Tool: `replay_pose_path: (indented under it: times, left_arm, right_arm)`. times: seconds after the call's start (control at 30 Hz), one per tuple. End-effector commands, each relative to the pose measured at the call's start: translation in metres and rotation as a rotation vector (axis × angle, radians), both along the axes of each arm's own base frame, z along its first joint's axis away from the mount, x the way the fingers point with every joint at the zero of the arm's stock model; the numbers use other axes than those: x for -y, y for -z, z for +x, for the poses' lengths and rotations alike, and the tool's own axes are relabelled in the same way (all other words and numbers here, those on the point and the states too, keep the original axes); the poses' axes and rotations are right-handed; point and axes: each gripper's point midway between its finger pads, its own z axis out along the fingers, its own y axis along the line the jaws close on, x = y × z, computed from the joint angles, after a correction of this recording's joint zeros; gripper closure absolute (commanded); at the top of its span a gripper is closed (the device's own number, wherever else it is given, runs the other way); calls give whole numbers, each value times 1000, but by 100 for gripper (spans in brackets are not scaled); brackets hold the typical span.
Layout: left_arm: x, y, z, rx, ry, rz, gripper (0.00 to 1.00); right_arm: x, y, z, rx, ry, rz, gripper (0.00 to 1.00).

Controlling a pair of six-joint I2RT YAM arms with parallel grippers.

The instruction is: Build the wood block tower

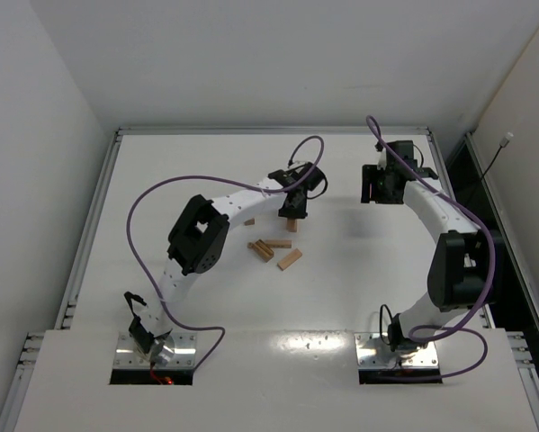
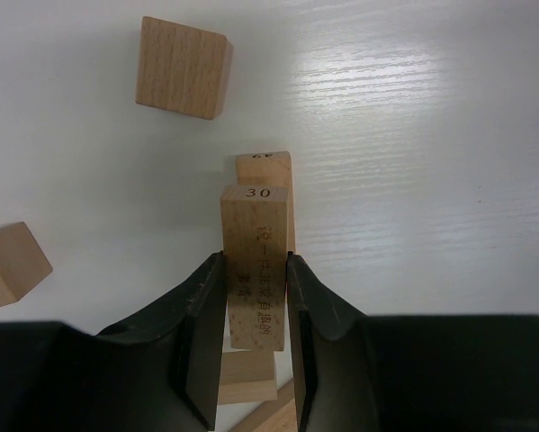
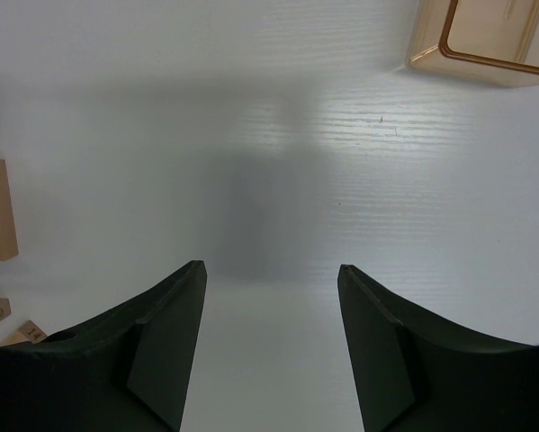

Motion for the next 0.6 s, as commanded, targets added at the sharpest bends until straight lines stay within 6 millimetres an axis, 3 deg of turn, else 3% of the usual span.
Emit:
replay_pose_path:
  times: [0.0, 0.13, 0.43, 0.47, 0.57]
  left_arm:
    - [13, -8, 10, 24, 8, -44, 100]
    - [14, 2, 8, 2, 14, -39, 100]
    - [20, 1, 8, 3, 35, -59, 99]
    - [21, 1, 7, -3, 39, -64, 86]
    - [22, 9, 5, -14, 54, -61, 69]
  right_arm:
    - [-1, -2, 6, 27, 10, 20, 43]
    - [-1, 1, 3, 18, 10, 20, 43]
    - [-3, 4, 3, 8, 4, 27, 43]
    - [-3, 4, 3, 8, 4, 27, 43]
    - [-3, 4, 3, 8, 4, 27, 43]
